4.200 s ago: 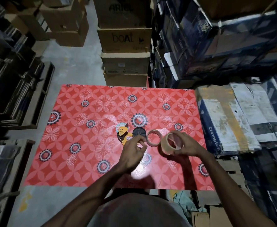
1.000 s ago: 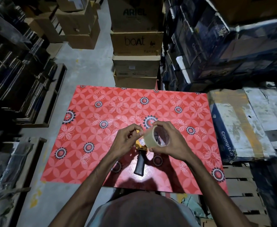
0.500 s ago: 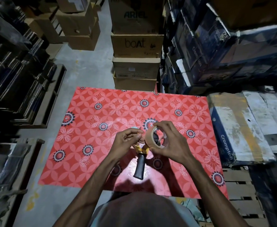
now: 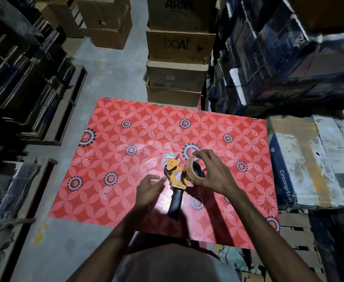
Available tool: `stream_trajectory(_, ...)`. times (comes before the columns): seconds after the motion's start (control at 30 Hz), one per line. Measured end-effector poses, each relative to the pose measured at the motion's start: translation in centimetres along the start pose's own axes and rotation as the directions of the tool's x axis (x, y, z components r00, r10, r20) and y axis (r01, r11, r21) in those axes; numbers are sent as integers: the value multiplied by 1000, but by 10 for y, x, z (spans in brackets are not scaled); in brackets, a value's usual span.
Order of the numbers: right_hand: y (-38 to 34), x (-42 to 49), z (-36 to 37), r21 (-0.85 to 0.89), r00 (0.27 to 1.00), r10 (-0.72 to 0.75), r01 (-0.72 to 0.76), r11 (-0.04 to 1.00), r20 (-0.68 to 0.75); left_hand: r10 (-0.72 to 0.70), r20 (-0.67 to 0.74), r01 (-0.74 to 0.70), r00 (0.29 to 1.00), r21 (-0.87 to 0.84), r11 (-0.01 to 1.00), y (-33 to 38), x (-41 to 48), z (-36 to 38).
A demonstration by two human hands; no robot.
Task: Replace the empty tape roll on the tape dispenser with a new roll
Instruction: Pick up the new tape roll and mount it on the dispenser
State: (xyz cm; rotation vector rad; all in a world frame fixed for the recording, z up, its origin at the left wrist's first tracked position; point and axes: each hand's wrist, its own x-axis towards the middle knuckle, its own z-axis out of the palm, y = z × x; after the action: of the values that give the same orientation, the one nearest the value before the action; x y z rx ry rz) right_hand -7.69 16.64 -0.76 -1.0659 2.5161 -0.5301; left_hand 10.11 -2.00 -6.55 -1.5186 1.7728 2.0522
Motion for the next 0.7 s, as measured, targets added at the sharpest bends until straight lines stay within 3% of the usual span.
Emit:
stream_trajectory(0.13, 18, 23, 24, -68, 993, 13, -4, 998, 120, 1, 96, -44, 995, 441, 896, -28, -1, 17)
stream_trajectory(0.23, 24, 40, 37, -97, 984, 1, 16, 995, 178, -52, 163, -45, 985, 541, 840, -34, 3, 33)
stream_trajectory(0.33, 25, 53, 45, -139, 973, -34, 67, 988, 230, 6, 200, -133, 980, 628, 767, -35, 6, 47)
stream_trajectory(0.57, 25, 65, 45, -188, 951, -17, 78, 979, 308, 49, 162, -147, 986, 671, 726, -33, 16, 61)
stream_trajectory(0.7, 25, 64, 45, -178, 955, -25, 80, 981, 295, -89, 208, -30, 974, 510, 860, -42, 24, 63)
